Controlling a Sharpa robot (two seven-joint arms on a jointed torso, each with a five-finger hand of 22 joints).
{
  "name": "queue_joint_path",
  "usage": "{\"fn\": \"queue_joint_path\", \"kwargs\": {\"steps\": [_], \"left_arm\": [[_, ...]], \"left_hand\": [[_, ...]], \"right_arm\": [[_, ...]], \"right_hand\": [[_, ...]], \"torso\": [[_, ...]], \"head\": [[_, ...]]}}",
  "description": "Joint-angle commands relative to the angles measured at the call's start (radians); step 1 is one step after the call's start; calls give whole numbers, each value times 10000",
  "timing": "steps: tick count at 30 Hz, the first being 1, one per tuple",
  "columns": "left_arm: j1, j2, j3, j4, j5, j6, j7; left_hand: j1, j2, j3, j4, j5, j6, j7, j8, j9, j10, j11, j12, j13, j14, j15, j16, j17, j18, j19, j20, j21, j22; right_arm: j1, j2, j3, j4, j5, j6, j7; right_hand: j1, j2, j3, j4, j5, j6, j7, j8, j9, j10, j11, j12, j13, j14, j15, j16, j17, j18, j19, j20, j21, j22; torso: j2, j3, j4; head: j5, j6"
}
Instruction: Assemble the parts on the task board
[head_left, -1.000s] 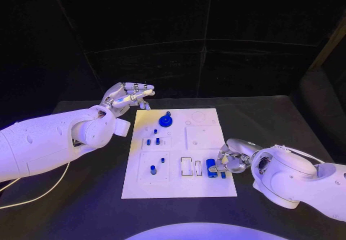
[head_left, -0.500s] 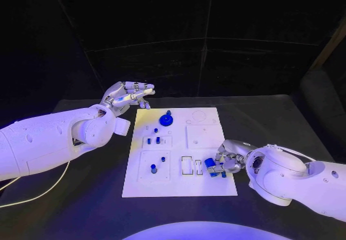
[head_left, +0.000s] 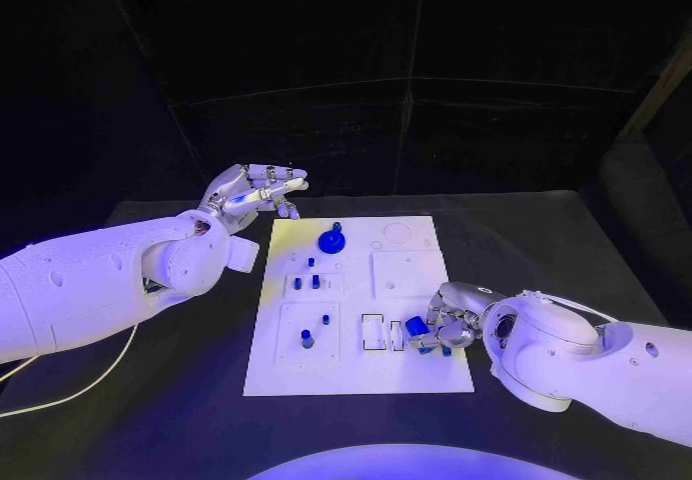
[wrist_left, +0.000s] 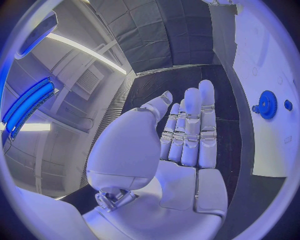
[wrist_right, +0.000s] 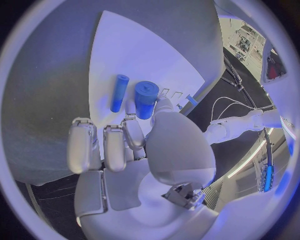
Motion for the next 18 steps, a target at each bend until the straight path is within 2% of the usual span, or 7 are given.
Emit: {"fn": "queue_joint_path", "kwargs": {"steps": [1,5,11,16,18], "left_arm": [[13,-1,7,16,20,116,52],[13,-3,7,11,20,120,51],[12,21,7,-9,20,132,47],[12,54,7,-5,20,153,40],[12,58,7,-4,20,156,37]], "left_hand": [[-44,11,-41,44,28,-21,-5,41,11,-43,10,36,-3,-53,32,50,-17,129,69,12,-34,-14],[-44,11,-41,44,28,-21,-5,41,11,-43,10,36,-3,-53,32,50,-17,129,69,12,-34,-14],[-44,11,-41,44,28,-21,-5,41,11,-43,10,36,-3,-53,32,50,-17,129,69,12,-34,-14],[-53,11,-46,50,27,-28,-6,41,10,-52,10,37,-4,-55,34,53,-18,129,71,13,-39,-20],[-53,11,-46,50,27,-28,-6,41,10,-52,10,37,-4,-55,34,53,-18,129,71,13,-39,-20]], "right_arm": [[-62,-32,-44,53,-172,-95,-127],[-67,-209,-42,296,-208,-568,-21],[-64,-428,-33,771,-17,-1559,399],[-57,-422,-25,995,309,-2015,628],[-56,-407,-24,1010,499,-2073,675]], "right_hand": [[138,205,17,-34,202,-76,7,99,105,-38,4,-22,54,542,-69,38,29,-137,51,-3,55,169],[183,365,-9,-27,466,-51,-23,203,257,78,-23,142,254,556,-87,62,91,-149,90,-17,84,232],[208,493,-46,-24,667,-24,-54,275,379,138,-50,208,352,551,-109,50,71,-153,105,-34,96,257],[214,532,-52,-22,708,-17,-61,288,406,141,-56,203,356,547,-114,40,54,-151,99,-39,92,249],[194,569,-63,-11,726,-10,-65,296,426,143,-59,197,358,546,-118,38,51,-151,100,-43,92,251]], "torso": [[-2,8,-11],[-5,8,-9],[-14,-4,-3],[2,-8,50],[13,-11,40]], "head": [[14,14],[16,14],[-30,74],[-67,96],[-44,101]]}}
